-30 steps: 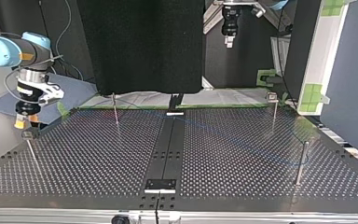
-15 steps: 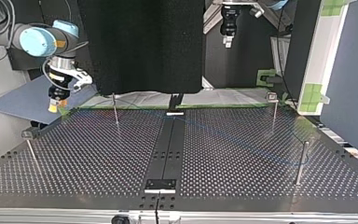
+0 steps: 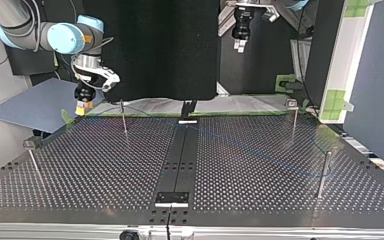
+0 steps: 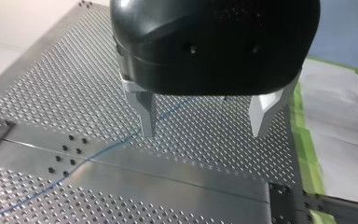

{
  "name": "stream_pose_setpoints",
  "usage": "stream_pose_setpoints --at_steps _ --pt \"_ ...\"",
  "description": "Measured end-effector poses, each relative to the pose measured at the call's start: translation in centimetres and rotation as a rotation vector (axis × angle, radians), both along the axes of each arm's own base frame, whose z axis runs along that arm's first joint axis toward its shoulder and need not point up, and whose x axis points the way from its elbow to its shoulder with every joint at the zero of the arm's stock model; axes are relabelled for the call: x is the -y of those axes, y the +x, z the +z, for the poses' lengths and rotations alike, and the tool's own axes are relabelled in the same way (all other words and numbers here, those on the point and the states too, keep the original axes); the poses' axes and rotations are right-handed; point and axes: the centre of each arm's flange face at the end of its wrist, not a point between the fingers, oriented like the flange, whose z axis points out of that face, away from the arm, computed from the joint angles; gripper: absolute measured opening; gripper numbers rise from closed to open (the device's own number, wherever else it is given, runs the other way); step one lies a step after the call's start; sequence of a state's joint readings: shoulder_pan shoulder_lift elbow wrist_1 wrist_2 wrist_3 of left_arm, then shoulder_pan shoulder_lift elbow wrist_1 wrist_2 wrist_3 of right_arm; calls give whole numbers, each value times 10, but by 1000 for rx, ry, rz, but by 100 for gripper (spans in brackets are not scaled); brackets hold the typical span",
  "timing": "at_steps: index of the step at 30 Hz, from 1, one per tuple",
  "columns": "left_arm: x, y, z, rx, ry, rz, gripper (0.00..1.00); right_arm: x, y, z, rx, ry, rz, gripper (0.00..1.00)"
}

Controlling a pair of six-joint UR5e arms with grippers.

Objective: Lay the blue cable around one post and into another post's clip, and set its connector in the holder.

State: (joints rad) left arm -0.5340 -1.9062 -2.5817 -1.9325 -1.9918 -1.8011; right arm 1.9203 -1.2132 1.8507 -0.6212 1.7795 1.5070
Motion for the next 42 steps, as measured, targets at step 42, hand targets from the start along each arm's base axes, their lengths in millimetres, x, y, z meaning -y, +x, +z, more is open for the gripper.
stream_pose_setpoints --at_steps 42 --pt "-11 32 58 100 51 217 100 -143 182 -70 10 40 511 99"
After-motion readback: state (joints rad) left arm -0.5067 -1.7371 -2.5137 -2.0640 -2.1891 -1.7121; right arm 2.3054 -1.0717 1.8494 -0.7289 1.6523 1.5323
